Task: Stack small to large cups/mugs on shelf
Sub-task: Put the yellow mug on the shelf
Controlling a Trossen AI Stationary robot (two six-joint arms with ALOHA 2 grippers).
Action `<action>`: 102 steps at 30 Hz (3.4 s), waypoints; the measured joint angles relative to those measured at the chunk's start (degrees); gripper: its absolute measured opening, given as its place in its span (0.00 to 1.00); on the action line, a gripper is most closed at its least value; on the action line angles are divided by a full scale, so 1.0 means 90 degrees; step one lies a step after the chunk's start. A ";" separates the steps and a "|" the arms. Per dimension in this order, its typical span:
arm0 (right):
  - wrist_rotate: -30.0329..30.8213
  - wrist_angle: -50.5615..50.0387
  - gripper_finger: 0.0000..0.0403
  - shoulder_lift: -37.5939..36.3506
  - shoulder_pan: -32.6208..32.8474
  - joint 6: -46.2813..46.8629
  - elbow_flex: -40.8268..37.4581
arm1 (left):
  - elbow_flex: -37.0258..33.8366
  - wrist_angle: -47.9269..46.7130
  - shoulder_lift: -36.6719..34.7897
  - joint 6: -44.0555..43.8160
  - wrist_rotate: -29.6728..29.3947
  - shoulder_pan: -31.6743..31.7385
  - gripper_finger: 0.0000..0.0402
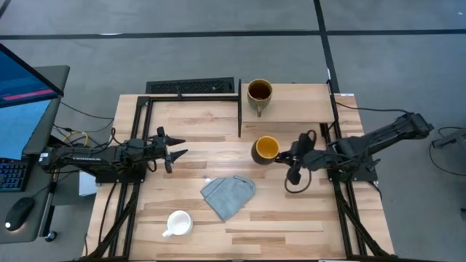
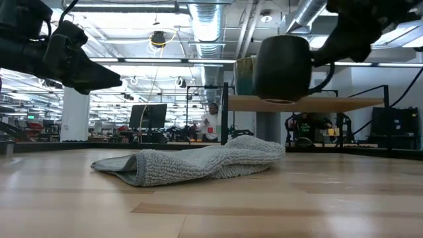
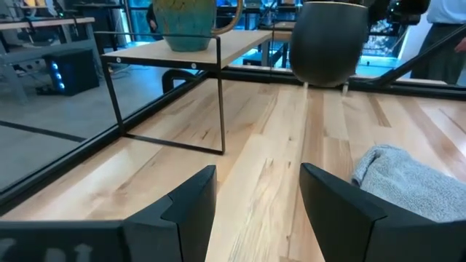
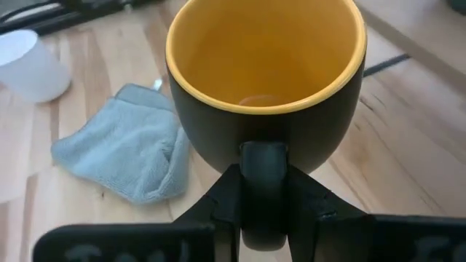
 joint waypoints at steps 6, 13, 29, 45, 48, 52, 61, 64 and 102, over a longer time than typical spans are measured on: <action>0.0636 -0.0513 0.20 -0.0433 0.0146 0.0381 0.0109 | -0.0002 -0.0017 0.0002 0.0000 0.0036 0.0000 0.47; 0.1203 -0.2188 0.20 -0.0436 0.0130 0.0817 0.0999 | 0.0000 -0.0132 0.0002 -0.0048 0.0041 0.0000 0.47; 0.1922 -0.3079 0.20 -0.0427 -0.1238 0.1005 0.1885 | 0.0000 -0.0172 0.0001 -0.0078 0.0041 0.0000 0.47; 0.1310 -0.2826 0.20 0.0064 -0.3177 0.1783 0.1887 | 0.0000 -0.0263 0.0001 -0.0104 0.0046 0.0000 0.47; 0.1189 -0.2600 0.20 0.0229 -0.3384 0.1833 0.1887 | -0.0002 -0.0267 0.0002 -0.0244 0.0107 0.0000 0.47; 0.1074 -0.2108 0.20 0.0508 -0.3499 0.1859 0.1887 | 0.0000 -0.0265 0.0000 -0.0262 0.0211 0.0000 0.47; 0.1170 -0.1917 0.20 0.1259 -0.3532 0.2168 0.1906 | -0.0001 -0.0292 0.0000 -0.0274 0.0689 0.0000 0.47; 0.1213 -0.1823 0.20 0.1399 -0.3537 0.2171 0.1916 | -0.0001 -0.0327 0.0001 -0.0283 0.0895 -0.0004 0.47; 0.1154 -0.3135 0.20 0.1880 -0.3610 0.2782 0.2706 | -0.0002 -0.0496 0.0002 -0.0435 0.1367 -0.0005 0.47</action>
